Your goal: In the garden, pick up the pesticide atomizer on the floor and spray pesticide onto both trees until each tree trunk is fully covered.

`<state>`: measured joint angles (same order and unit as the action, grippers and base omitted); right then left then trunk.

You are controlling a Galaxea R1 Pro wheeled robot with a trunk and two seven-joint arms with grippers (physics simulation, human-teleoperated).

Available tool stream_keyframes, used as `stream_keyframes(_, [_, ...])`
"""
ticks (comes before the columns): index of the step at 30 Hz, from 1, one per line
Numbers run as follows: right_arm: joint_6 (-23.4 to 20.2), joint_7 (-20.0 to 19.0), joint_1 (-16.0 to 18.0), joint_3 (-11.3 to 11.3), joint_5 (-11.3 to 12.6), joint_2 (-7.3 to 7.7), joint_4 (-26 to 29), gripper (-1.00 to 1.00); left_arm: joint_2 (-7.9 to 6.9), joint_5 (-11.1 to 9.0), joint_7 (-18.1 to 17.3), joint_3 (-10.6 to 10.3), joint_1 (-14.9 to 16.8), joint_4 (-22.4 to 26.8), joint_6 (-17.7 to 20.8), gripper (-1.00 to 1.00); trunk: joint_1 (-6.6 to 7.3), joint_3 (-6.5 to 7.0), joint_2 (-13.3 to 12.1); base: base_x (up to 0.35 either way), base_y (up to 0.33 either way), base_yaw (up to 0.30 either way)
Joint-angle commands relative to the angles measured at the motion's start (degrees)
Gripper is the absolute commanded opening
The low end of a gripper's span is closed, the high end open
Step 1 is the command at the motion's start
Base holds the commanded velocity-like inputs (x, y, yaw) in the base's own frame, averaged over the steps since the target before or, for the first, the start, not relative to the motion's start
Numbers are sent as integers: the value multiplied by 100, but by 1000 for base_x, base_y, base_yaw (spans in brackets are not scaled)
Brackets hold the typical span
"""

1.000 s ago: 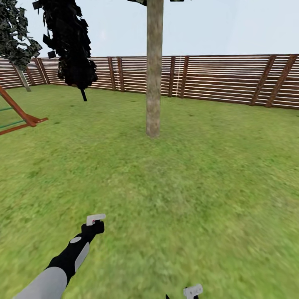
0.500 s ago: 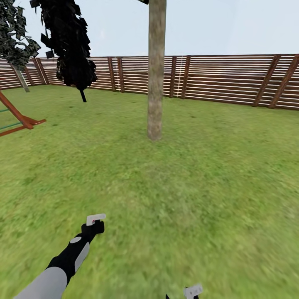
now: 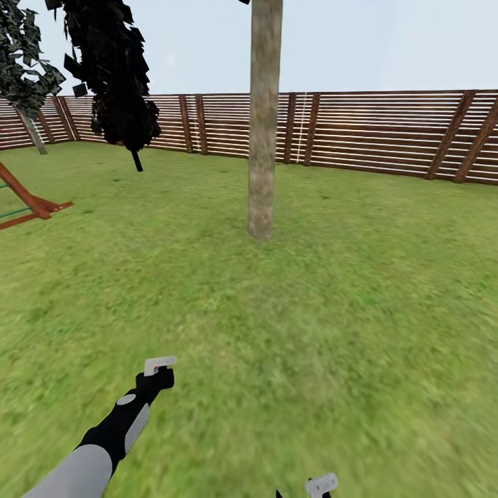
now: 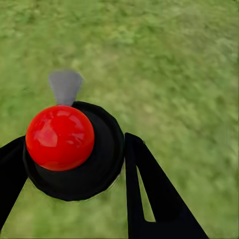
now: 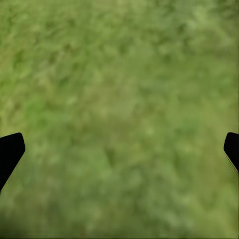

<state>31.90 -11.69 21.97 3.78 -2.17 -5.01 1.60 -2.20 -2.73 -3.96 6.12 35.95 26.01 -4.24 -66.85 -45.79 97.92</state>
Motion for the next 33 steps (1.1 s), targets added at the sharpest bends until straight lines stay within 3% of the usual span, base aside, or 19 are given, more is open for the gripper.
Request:
stream_keyframes(1, [0,0,0,0,1,0,0,100,0,0,1,0,0,1,-3,-100,0,0,0,336,76,0])
stream_keyframes(16, [-2,0,0,0,0,0,0,100,-2,-4,-8,0,0,26,1,-100,0,0,0,337,20,0])
stream_keyframes(22, [0,0,0,0,-1,0,0,100,88,0,34,-10,0,9,-13,-100,0,0,0,338,0,0])
stream_keyframes(33, [-1,0,0,0,-2,0,-2,100,97,0,53,-5,0,-1,-16,-100,0,0,0,338,0,0])
